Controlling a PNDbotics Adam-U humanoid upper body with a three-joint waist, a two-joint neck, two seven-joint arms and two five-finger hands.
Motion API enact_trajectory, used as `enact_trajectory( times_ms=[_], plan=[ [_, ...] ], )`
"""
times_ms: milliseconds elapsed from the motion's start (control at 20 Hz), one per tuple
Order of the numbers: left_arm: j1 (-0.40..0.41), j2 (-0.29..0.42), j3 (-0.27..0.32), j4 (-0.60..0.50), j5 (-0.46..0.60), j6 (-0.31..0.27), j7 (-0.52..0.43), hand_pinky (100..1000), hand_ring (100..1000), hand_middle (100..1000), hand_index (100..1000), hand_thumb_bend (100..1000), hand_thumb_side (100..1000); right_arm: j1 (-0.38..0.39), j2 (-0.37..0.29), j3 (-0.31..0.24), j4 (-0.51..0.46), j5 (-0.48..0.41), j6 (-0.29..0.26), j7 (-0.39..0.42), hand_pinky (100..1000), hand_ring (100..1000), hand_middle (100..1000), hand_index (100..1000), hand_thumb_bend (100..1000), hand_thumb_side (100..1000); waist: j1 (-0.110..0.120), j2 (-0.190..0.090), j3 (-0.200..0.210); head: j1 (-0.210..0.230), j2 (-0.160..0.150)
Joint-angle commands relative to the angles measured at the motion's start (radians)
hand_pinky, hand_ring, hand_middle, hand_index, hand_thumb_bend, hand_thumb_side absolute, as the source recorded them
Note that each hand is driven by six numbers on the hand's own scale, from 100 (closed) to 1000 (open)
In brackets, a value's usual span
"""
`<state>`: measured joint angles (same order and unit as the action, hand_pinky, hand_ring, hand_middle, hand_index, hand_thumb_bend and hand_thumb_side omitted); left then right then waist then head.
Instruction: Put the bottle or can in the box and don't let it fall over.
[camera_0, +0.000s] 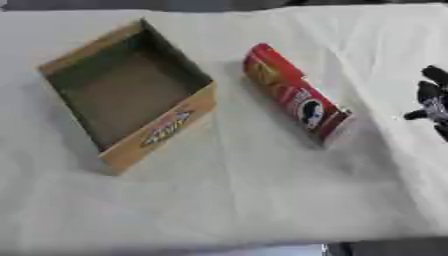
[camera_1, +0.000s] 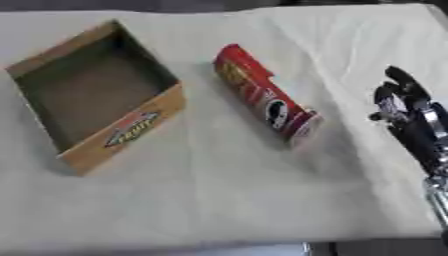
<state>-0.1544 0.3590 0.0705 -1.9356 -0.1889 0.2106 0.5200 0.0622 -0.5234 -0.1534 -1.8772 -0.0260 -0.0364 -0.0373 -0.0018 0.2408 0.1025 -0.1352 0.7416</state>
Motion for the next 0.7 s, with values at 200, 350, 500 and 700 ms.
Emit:
enact_trajectory(
  times_ms=[200, 350, 500, 700],
  plan=[
    [-0.004, 0.011, 0.001, -0.012, -0.003, -0.002, 0.002, 497, 803, 938, 742, 100, 740, -0.004, -0.019, -0.011, -0.012, 0.012, -0.001, -0.007, 625, 1000, 1000, 1000, 100, 750, 0.009, -0.005, -0.001, -0.004, -0.010],
    [-0.004, 0.011, 0.001, -0.012, -0.003, -0.002, 0.002, 498, 804, 938, 742, 100, 741, -0.004, -0.018, -0.010, -0.013, 0.013, -0.003, -0.005, 626, 1000, 1000, 1000, 100, 748, 0.009, -0.005, -0.002, -0.004, -0.009],
    [-0.004, 0.011, 0.001, -0.012, -0.003, -0.003, 0.001, 499, 804, 938, 742, 100, 743, -0.008, -0.018, -0.007, -0.015, 0.014, -0.005, -0.001, 632, 1000, 1000, 1000, 100, 748, 0.009, -0.005, -0.003, 0.001, -0.006],
    [-0.004, 0.012, 0.000, -0.012, -0.002, -0.004, -0.001, 500, 804, 939, 742, 100, 745, -0.026, -0.020, 0.001, -0.015, 0.032, -0.009, 0.007, 635, 1000, 1000, 1000, 100, 742, 0.009, -0.005, -0.001, -0.001, -0.006]
  ],
)
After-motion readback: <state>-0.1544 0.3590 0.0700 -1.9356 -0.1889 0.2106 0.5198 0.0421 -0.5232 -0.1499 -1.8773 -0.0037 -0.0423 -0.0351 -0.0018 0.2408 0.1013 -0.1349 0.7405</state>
